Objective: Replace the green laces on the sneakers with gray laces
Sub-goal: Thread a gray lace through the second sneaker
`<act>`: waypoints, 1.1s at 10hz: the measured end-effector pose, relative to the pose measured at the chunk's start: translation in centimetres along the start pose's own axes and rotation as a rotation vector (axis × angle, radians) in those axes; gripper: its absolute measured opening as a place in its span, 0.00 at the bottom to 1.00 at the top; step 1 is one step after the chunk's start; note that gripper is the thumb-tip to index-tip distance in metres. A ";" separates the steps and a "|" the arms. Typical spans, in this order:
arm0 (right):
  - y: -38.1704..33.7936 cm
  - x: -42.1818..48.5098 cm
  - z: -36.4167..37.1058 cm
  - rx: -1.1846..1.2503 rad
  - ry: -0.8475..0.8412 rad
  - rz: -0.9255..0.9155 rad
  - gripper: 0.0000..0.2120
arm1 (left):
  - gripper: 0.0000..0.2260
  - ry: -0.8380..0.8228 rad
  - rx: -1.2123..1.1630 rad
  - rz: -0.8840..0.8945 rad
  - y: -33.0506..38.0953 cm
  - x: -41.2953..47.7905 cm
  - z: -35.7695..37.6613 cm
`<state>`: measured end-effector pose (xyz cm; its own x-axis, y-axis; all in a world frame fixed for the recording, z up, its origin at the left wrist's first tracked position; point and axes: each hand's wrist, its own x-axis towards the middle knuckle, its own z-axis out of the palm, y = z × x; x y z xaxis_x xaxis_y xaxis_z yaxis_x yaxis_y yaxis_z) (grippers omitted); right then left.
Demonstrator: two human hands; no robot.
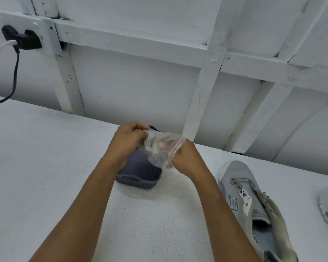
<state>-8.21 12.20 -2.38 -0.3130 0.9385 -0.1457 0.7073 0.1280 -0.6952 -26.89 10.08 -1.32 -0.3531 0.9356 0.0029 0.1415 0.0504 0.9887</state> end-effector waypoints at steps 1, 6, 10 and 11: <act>4.6 9.2 3.2 -0.423 0.952 0.228 0.17 | 0.06 -0.102 -0.117 -0.001 0.9 -0.7 -0.3; 1.1 -1.6 -0.8 0.525 0.369 -0.188 0.12 | 0.09 0.169 0.489 0.197 0.0 -1.3 -0.2; -0.3 -2.5 0.3 0.602 0.250 -0.105 0.12 | 0.28 -0.480 0.544 0.391 1.4 -4.9 -0.3; -0.3 -2.7 -0.1 0.648 0.344 -0.149 0.10 | 0.08 -0.214 0.622 0.557 0.4 -4.3 0.5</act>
<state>-7.50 9.62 -1.69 -0.0854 0.9869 0.1371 0.1241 0.1470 -0.9813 -24.89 6.27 -0.96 0.0915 0.9233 0.3730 0.7456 -0.3119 0.5890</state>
